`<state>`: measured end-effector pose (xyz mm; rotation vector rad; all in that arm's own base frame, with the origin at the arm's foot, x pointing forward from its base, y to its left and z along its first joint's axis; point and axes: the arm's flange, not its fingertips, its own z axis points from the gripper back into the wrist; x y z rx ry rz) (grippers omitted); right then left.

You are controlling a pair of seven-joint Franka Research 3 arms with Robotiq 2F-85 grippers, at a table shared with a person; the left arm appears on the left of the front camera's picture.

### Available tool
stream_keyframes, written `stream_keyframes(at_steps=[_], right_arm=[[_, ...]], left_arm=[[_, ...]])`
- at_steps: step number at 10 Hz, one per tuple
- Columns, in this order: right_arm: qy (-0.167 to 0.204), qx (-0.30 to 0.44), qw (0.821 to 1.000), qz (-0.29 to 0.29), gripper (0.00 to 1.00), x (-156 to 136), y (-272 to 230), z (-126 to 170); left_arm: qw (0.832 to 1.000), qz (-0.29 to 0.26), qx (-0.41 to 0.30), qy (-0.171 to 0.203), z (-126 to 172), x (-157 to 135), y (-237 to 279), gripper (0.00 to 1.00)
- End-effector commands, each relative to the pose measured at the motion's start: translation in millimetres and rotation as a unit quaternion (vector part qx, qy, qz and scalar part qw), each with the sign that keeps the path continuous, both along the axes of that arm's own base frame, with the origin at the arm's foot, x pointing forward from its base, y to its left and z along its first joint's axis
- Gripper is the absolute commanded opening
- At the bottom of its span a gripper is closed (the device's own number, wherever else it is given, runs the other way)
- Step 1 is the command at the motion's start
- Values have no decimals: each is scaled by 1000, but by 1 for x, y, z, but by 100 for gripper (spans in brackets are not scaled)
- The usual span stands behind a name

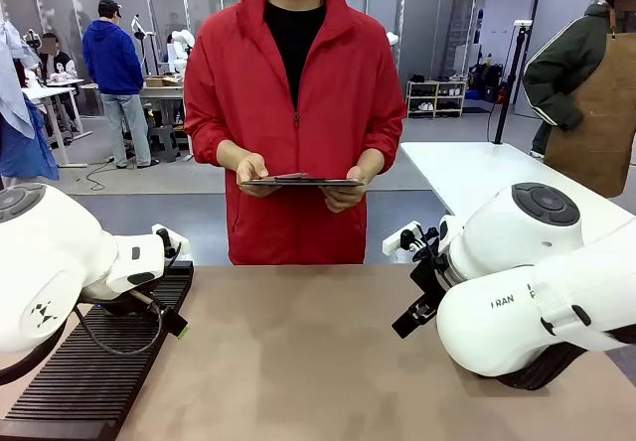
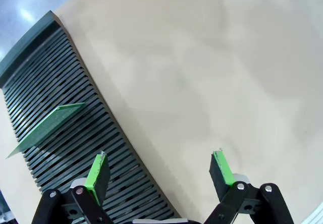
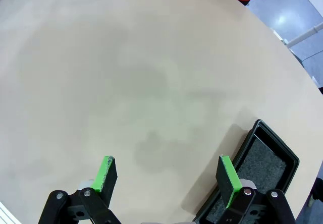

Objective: Inspect the PCB.
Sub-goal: Pick up the Blank PCB and present it to the human.

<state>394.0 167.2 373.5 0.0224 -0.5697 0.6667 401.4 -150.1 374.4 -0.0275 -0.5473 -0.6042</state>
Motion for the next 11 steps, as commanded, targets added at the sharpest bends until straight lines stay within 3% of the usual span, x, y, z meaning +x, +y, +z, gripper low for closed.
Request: stream_keyframes(at_steps=[1,3,5,7,8,9,11], right_arm=[[21,20,999,27,100,4,-9,30],[62,73,995,33,100,9,-29,68],[115,158,980,36,100,9,-60,93],[196,287,937,45,100,-1,-106,100],[218,346,912,48,100,-9,-132,96],[234,395,887,53,100,-20,-159,90],[229,477,848,18,100,-49,-217,70]], left_arm=[[1000,-12,-1,29,29,-1,5,100],[993,-5,-64,102,63,0,20,100],[970,-33,-174,170,90,-5,52,100],[934,-68,-284,207,103,-18,94,100],[910,-84,-341,218,105,-28,115,100],[890,-94,-390,218,101,-39,141,100],[843,-94,-496,185,85,-75,201,100]])
